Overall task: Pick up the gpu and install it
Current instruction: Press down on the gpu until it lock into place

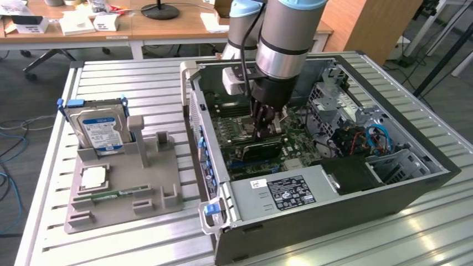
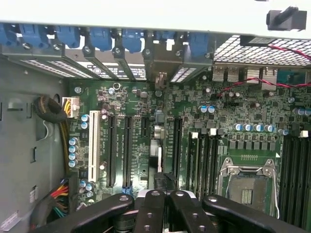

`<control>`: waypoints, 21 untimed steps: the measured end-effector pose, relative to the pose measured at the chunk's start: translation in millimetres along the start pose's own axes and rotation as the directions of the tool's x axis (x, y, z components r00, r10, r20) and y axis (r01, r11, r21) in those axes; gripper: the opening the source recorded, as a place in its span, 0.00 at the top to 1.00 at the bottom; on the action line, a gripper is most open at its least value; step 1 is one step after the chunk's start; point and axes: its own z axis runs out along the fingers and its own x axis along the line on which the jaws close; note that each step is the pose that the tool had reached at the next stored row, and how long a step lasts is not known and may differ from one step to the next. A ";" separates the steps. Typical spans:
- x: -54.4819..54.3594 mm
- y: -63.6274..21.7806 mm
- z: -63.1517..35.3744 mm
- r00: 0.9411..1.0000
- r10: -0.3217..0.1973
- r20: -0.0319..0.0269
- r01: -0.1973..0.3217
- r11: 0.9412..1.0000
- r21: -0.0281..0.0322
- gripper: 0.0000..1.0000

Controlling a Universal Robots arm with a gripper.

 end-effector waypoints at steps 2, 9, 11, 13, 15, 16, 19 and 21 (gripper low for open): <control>-0.3 0.0 0.1 1.000 0.000 0.000 0.000 1.000 0.000 0.90; -0.3 0.1 5.8 1.000 0.000 0.000 0.000 1.000 0.000 0.90; -0.3 0.1 5.8 1.000 0.000 0.000 0.000 1.000 0.000 0.90; -0.3 0.1 6.0 1.000 0.000 0.000 0.000 1.000 0.000 0.90; -0.3 0.0 7.3 1.000 0.000 0.000 0.000 1.000 0.000 0.90; -0.3 0.1 7.6 1.000 0.000 0.000 0.000 1.000 0.000 0.90; -0.2 0.1 7.6 1.000 0.000 0.000 0.000 1.000 0.000 0.90; -0.3 0.2 7.8 1.000 0.000 0.000 0.000 1.000 0.000 0.90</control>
